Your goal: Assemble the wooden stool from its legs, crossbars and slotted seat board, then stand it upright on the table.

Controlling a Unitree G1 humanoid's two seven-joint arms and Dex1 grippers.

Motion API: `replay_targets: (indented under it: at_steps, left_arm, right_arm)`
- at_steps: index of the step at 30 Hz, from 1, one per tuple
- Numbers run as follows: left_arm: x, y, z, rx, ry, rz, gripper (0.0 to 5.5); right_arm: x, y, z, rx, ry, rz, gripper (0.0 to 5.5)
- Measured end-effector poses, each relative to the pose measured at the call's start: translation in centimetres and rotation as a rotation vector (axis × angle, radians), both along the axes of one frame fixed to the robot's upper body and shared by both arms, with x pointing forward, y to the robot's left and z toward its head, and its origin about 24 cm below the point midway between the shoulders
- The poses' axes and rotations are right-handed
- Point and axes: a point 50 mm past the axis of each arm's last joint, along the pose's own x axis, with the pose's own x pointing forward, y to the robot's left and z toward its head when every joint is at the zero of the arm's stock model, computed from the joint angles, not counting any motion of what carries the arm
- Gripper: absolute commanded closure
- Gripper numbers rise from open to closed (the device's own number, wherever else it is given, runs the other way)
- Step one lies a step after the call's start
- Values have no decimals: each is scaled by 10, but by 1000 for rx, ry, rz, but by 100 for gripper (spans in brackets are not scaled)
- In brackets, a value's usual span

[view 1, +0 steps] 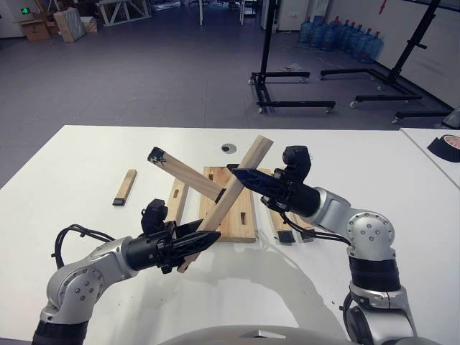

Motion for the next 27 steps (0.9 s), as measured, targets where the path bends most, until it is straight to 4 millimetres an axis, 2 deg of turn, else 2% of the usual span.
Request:
replay_targets:
  at_steps: [2,9,11,15,17,20,24,27]
  left_arm:
    - [-1,-1,-1,0,0,-8,347]
    - [-3,-5,-3,-7,14,-20,347]
    - [-2,-6,-3,-22,22,-3,292]
    - [7,-4,-3,-58,36,88,233]
    - [11,-1,-6,-44,53,136,211]
    - [17,8,-10,5,59,204,167]
    - [25,18,-17,130,45,278,113]
    - [30,16,-21,261,6,275,109]
  right_arm:
    - [0,-3,0,-21,7,12,345]
    - [0,-10,2,-86,0,66,345]
    - [3,-10,6,-97,-14,70,345]
    - [5,-14,4,-103,-13,65,346]
    - [11,-18,7,-91,-25,24,346]
    - [34,-39,13,-84,-42,-142,346]
    - [44,-60,19,-102,-76,-253,346]
    - [61,-81,41,-135,-198,-417,346]
